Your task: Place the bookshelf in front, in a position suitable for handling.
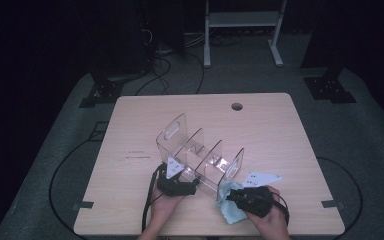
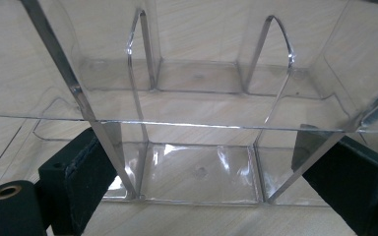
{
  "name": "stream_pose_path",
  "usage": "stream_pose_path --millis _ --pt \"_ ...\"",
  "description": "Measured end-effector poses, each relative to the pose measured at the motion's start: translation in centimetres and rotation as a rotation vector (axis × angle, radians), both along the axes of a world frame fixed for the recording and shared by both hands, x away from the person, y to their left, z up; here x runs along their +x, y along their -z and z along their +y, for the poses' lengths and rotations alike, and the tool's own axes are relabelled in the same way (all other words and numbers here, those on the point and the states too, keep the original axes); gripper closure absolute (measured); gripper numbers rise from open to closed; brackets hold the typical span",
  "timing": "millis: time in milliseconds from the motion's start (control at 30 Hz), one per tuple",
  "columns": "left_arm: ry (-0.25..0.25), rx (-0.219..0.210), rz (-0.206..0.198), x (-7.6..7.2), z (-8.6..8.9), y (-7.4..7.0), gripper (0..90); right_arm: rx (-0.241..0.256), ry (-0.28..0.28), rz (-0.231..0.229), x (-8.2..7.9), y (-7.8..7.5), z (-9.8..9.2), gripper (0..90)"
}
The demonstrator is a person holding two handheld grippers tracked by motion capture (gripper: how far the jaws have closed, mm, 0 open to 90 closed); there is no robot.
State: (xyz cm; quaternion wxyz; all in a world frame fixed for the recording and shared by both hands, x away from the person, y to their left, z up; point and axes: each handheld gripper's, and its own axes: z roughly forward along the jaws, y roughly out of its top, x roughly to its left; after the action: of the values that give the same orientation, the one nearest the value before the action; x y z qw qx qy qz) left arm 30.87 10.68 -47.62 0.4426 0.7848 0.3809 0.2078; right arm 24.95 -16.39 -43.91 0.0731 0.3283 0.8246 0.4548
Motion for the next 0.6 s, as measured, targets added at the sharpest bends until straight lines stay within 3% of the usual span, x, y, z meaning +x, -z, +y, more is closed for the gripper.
stream_pose_path --millis 267,367,467,600 --pt "0.002 -0.001 0.002 0.0 0.0 0.0 8.6 -0.086 0.004 0.07 1.4 2.9 0.4 85.1" --pt "0.002 -0.002 0.002 0.0 0.0 0.0 8.6 -0.061 -0.003 0.066 1.4 2.3 0.2 85.1" --pt "0.004 0.003 0.004 0.1 0.1 -0.1 8.6 -0.072 -0.013 0.044 1.2 1.7 0.5 85.1" --pt "0.001 0.002 0.006 0.1 0.1 -0.1 8.6 -0.056 -0.028 0.074 1.5 2.8 0.6 85.1"
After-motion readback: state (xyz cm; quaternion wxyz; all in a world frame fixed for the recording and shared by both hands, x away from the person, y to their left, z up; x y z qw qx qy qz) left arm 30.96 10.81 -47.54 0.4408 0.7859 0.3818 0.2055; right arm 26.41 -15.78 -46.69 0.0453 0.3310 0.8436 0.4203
